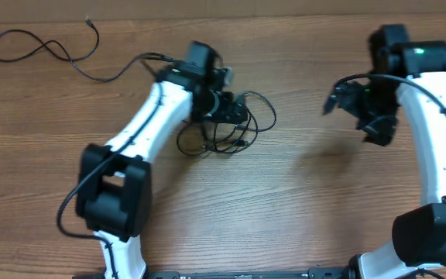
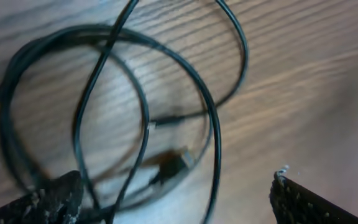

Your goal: Untangle cables

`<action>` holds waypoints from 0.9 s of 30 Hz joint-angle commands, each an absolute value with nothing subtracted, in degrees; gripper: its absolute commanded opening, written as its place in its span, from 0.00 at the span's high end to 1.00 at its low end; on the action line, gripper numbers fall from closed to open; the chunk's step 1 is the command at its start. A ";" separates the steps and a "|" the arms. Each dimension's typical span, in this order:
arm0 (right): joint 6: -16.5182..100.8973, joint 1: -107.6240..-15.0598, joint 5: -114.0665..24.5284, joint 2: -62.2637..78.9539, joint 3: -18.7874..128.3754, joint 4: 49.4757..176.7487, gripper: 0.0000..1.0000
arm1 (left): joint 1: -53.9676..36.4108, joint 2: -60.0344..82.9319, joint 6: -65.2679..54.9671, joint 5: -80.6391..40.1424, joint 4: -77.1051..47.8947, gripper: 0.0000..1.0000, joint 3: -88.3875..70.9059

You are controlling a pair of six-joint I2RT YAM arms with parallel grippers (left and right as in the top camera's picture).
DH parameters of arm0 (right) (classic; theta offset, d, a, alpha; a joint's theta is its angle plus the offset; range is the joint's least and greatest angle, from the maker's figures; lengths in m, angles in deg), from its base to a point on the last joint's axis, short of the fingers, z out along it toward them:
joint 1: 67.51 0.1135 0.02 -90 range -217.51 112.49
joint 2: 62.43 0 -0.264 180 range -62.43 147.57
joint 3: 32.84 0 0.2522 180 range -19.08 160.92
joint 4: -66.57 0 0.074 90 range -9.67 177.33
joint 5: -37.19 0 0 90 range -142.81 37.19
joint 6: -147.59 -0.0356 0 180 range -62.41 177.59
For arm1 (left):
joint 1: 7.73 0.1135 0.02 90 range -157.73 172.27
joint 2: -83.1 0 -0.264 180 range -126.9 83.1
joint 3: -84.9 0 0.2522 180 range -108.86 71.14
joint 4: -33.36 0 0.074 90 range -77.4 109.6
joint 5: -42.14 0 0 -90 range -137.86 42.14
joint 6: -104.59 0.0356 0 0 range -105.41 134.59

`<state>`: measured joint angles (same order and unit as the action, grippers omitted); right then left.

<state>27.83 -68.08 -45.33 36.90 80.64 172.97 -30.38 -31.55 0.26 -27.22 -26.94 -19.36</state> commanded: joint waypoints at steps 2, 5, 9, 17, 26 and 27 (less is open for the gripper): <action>31.17 -70.66 -45.22 36.70 80.71 174.39 0.00 | -35.26 -35.05 1.96 -38.96 -23.51 0.11 -19.23; 32.40 -70.75 -45.22 36.70 80.71 174.54 0.00 | -36.83 -35.99 2.53 -40.14 -23.10 0.20 -19.23; 32.35 -70.58 -45.04 36.70 80.71 173.91 0.00 | -38.10 -37.04 2.62 -40.40 -23.97 0.41 -19.23; 32.16 -70.58 -45.04 36.70 80.66 172.71 0.00 | -38.10 -36.45 2.53 -40.38 -26.35 0.96 -21.35; 32.22 -70.55 -43.18 36.70 80.62 173.03 0.00 | -37.86 -32.01 2.18 -26.32 -39.01 0.96 -40.43; 32.49 -70.45 -42.20 36.70 80.62 173.21 0.00 | -37.86 -31.25 2.18 -23.42 -39.14 0.96 -42.36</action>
<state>31.98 -70.77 -44.85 36.90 80.64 172.97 -37.97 -36.19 1.68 -34.15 -38.35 -34.93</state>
